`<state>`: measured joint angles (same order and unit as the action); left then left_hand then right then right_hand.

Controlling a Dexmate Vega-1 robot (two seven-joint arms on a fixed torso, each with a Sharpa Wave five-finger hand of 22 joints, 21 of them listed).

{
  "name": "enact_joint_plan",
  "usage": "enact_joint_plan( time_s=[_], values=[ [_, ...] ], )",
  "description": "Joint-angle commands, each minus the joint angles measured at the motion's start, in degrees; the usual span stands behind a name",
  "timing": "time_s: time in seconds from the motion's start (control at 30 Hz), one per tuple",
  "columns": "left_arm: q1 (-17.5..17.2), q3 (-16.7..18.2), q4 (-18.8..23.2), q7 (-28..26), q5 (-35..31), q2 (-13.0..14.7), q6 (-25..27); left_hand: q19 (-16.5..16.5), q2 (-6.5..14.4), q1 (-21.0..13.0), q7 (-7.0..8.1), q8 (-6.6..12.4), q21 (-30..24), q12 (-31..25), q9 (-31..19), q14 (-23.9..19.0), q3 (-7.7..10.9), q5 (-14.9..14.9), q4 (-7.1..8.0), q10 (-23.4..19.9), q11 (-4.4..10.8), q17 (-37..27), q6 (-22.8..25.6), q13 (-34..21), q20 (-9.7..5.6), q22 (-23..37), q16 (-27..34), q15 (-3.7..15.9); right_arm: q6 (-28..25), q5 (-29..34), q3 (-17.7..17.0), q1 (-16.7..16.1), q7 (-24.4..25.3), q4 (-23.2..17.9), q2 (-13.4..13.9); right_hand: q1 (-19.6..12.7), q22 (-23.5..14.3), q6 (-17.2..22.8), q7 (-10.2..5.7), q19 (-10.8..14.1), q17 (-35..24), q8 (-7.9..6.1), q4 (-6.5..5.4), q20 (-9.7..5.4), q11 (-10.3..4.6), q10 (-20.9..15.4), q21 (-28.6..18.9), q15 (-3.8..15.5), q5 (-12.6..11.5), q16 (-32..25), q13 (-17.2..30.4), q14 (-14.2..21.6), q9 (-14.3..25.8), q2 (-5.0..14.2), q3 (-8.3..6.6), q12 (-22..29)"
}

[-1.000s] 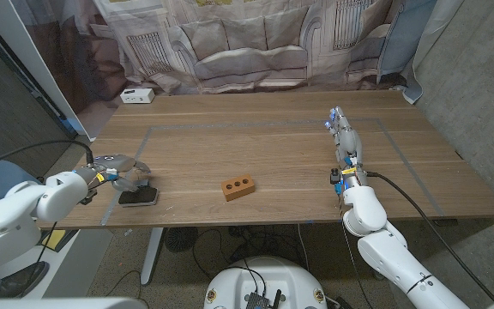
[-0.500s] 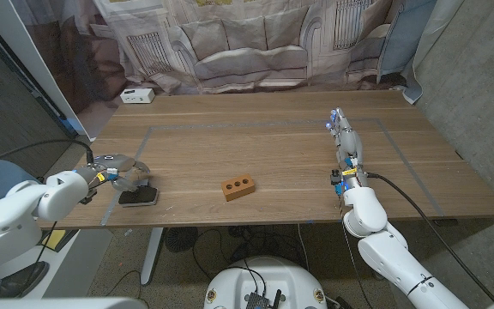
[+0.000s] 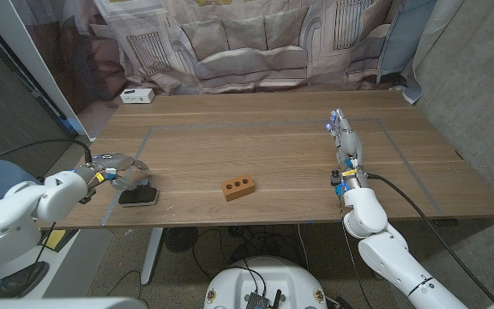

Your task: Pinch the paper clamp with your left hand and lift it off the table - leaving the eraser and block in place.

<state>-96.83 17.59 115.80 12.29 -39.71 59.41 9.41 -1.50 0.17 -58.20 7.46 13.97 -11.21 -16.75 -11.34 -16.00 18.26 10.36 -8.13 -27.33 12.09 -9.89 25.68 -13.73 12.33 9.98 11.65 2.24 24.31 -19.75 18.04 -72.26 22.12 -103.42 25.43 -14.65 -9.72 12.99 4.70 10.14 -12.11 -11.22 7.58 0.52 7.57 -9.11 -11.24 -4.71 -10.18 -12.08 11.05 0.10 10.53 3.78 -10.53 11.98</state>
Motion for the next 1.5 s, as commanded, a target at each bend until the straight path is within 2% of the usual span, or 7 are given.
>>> enact_joint_plan(
  time_s=[0.03,0.33,0.53,0.63,1.07,1.3,1.5],
  values=[
    [-1.06,1.18,0.96,-0.05,-0.58,-1.32,0.27,0.27,0.57,0.12,-0.26,0.21,0.06,-0.35,-0.15,-0.8,-0.12,-0.02,-0.04,-0.68,0.09,-0.09,0.86,-0.39,0.07,0.23,0.01,0.64,0.09,-0.08,0.05,-0.11,-0.16,-0.03,0.15,-0.19,-0.16,0.44,-0.1,-0.01,-0.2,0.12,-0.14,0.34,-0.17,-0.46,0.16,-0.21,0.11,-0.17,0.15,0.12,0.09,-0.12,0.32,-0.14],
    [-1.1,1.24,1.31,-0.18,-0.48,-2.43,0.32,0.07,1.07,0.19,-0.54,0.49,-0.01,-1.32,-0.19,-1.71,-0.12,-0.01,-0.03,-2.83,0.28,-0.08,2.39,-1.21,0.05,0.25,0.17,1.0,0.04,-0.33,-0.05,-0.32,-0.25,-0.12,0.28,-0.21,-0.16,0.43,-0.15,-0.06,-0.2,0.13,-0.12,0.41,-0.17,-0.42,0.17,-0.14,0.11,-0.17,0.15,0.17,0.09,-0.12,0.33,-0.19],
    [-0.74,1.3,1.25,-0.44,0.87,-3.4,0.4,-0.78,1.76,-0.49,-1.09,1.04,-0.26,-2.76,-0.24,-3.11,0.13,-0.03,-0.42,-6.2,0.48,-0.04,5.08,-2.38,0.02,0.29,0.35,1.58,-0.02,-0.65,-0.07,-0.43,-0.24,-0.09,0.21,-0.21,-0.16,0.42,-0.16,-0.14,-0.2,0.14,-0.12,0.52,-0.24,-0.41,0.2,-0.16,0.11,-0.15,0.16,0.16,0.09,-0.13,0.34,-0.2],
    [-0.5,1.19,1.14,-1.02,1.34,-3.8,0.47,-1.89,1.87,-1.23,-1.31,1.55,-0.51,-3.71,-0.25,-4.2,0.25,-0.05,-0.82,-8.7,-0.47,-0.02,7.64,-3.32,0.01,0.3,0.4,2.26,0.04,-0.67,-0.02,-0.38,-0.43,0.07,0.29,-0.2,-0.16,0.46,-0.22,-0.18,-0.2,0.13,-0.13,0.53,-0.17,-0.43,0.21,-0.17,0.11,-0.15,0.16,0.16,0.09,-0.13,0.34,-0.2],
    [1.02,0.16,0.66,-3.0,3.55,-4.47,2.07,-4.1,3.03,-2.38,-2.23,2.38,-0.85,-4.83,-0.31,-6.43,0.47,-0.17,-0.82,-12.42,-0.63,-0.17,11.77,-4.99,0.06,0.33,0.82,2.44,-0.53,-1.32,0.01,-0.17,-0.44,0.5,0.27,-0.18,-0.16,0.4,-0.23,-0.25,-0.2,0.16,-0.13,0.62,-0.32,-0.45,0.21,-0.2,0.11,-0.13,0.17,0.16,0.09,-0.14,0.37,-0.22],
    [2.19,-0.03,1.67,-3.0,4.0,-3.64,4.04,-4.76,3.37,-2.62,-2.71,2.43,-0.96,-5.0,-0.31,-7.34,0.47,-0.13,-0.82,-13.16,-0.91,-0.26,12.41,-5.41,0.06,0.35,1.12,2.11,-0.62,-1.95,-0.19,0.06,-0.32,0.99,0.11,-0.16,-0.17,0.38,-0.22,-0.26,-0.21,0.16,-0.14,0.68,-0.27,-0.44,0.21,-0.15,0.11,-0.13,0.17,0.17,0.09,-0.13,0.38,-0.23],
    [3.01,0.18,3.75,-0.18,2.66,-1.29,6.65,-4.99,3.51,-2.82,-2.92,2.33,-0.98,-4.92,-0.32,-7.68,0.5,-0.09,-0.87,-13.15,-0.99,-0.27,12.39,-5.6,0.08,0.36,1.21,2.09,-0.35,-2.55,-0.26,0.75,-0.69,1.85,-0.06,-0.13,-0.17,0.38,-0.2,-0.26,-0.22,0.17,-0.17,0.72,-0.2,-0.43,0.2,-0.14,0.11,-0.13,0.17,0.18,0.09,-0.12,0.39,-0.25]
  ],
)
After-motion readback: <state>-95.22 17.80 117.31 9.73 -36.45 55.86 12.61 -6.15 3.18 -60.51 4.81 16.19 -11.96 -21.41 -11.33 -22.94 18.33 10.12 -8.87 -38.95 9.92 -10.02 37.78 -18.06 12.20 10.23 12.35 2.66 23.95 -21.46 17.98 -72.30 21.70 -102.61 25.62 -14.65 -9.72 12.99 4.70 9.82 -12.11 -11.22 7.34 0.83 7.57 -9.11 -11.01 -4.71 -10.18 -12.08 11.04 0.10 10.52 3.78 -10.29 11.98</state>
